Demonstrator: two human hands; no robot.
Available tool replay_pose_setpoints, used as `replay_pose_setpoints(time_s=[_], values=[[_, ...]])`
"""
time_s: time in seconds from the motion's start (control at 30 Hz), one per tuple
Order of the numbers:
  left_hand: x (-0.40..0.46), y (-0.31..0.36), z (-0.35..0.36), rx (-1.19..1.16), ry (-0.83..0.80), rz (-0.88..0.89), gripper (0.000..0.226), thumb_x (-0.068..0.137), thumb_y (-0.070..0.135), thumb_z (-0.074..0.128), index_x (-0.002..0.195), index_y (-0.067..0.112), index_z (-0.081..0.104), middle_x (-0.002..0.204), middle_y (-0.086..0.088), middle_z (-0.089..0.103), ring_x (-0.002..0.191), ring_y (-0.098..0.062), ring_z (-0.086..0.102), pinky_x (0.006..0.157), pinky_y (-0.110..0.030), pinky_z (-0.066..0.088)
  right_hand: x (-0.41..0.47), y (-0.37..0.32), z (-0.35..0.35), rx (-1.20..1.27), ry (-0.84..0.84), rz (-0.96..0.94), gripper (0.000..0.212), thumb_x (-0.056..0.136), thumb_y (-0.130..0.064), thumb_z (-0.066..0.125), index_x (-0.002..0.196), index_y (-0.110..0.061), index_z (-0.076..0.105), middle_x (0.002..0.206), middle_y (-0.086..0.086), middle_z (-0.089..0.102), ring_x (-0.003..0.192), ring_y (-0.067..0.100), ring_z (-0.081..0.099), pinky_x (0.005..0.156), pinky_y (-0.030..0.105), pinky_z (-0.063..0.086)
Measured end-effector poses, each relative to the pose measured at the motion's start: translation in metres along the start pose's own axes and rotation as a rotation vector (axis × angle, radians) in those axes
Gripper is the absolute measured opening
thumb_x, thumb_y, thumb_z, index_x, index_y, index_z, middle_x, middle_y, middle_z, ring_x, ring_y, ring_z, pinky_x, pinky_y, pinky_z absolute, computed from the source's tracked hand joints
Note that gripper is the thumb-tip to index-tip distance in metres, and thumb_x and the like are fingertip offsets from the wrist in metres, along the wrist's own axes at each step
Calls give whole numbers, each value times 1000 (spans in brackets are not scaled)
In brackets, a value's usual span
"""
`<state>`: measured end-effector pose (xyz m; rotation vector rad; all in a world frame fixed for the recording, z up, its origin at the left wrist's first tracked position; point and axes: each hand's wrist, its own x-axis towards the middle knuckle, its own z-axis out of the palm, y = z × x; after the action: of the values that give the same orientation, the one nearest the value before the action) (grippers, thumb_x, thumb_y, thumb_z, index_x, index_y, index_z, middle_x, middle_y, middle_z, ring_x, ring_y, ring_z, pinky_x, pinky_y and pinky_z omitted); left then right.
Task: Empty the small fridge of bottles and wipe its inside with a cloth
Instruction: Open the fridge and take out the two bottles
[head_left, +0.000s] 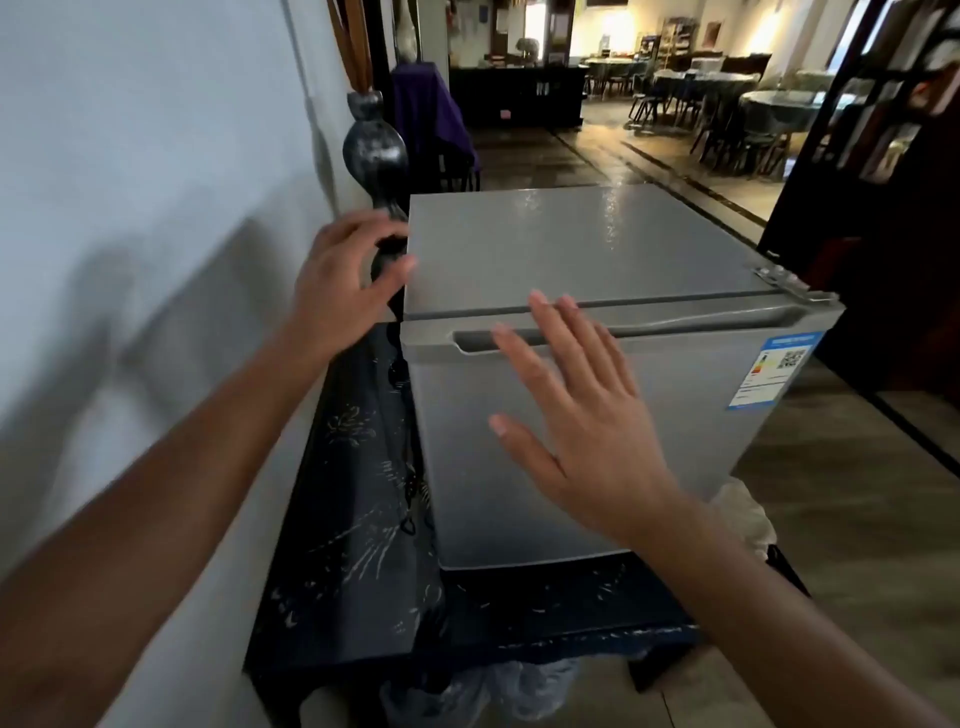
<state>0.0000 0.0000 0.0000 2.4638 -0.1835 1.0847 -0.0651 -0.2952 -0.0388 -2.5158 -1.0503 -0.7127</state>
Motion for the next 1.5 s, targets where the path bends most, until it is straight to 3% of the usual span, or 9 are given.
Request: replay_pose_setpoints(time_s=[0.07, 0.13, 0.3, 0.43, 0.7, 0.93, 1.1, 1.3, 1.5], values=[[25, 8, 7, 28, -284, 32, 51, 95, 58, 52, 141, 36, 50, 158, 0, 38, 149, -21, 29, 120, -45, 26, 16, -2, 12, -94, -58, 10, 70, 101, -60, 33, 160, -26, 12, 169, 8, 2, 156, 29, -3, 123, 56, 13], [48, 20, 17, 87, -545, 51, 59, 93, 61, 53, 147, 42, 40, 166, 3, 24, 154, -18, 15, 123, -48, 18, 29, 0, 27, -162, -121, 36, 74, 100, -63, 29, 160, -24, 11, 169, 8, 3, 156, 30, -2, 123, 57, 13], [58, 16, 48, 83, -853, 23, 60, 97, 63, 41, 152, 43, 32, 168, -1, 17, 155, -21, 11, 124, -49, 12, 33, 7, 40, -262, -167, 39, 74, 100, -63, 26, 160, -22, 10, 168, 8, 12, 156, 30, 4, 123, 57, 9], [59, 10, 53, 71, -886, 21, 61, 96, 67, 38, 152, 46, 30, 168, 1, 17, 156, -19, 10, 124, -51, 10, 31, 6, 38, -260, -181, 30, 77, 95, -56, 38, 159, -20, 14, 167, 9, 19, 155, 30, 11, 123, 57, 9], [58, 10, 52, 94, -841, -3, 65, 88, 79, 36, 147, 54, 33, 166, 6, 24, 153, -15, 19, 124, -50, 16, 23, 14, 26, -208, -210, -20, 81, 96, -64, 30, 159, -15, 15, 168, 7, 15, 156, 27, 8, 125, 52, 9], [54, 20, 49, 99, -843, -17, 55, 99, 61, 40, 151, 45, 34, 166, 3, 23, 154, -17, 17, 123, -44, 12, 28, 16, 18, -219, -192, -4, 76, 98, -64, 27, 157, -17, 23, 162, 5, 30, 152, 27, 22, 123, 55, 14], [53, 22, 48, 107, -849, -39, 54, 100, 59, 41, 151, 45, 34, 167, 2, 23, 154, -18, 17, 123, -45, 11, 35, 16, 31, -217, -186, 20, 77, 96, -67, 24, 158, -21, 19, 162, 9, 28, 153, 31, 17, 123, 59, 9], [52, 21, 48, 118, -848, -43, 55, 98, 63, 40, 150, 47, 34, 167, 3, 23, 154, -16, 17, 123, -44, 12, 47, 12, 24, -136, -133, 67, 75, 85, -75, 36, 141, -25, 45, 144, 7, 48, 138, 30, 38, 115, 53, 25], [52, 17, 48, 86, -856, -52, 55, 96, 67, 40, 149, 50, 35, 166, 5, 23, 154, -15, 16, 124, -45, 10, 3, 0, 3, -4, -46, 10, 63, 90, -72, 42, 133, -28, 54, 135, 1, 53, 132, 27, 44, 117, 47, 25]])
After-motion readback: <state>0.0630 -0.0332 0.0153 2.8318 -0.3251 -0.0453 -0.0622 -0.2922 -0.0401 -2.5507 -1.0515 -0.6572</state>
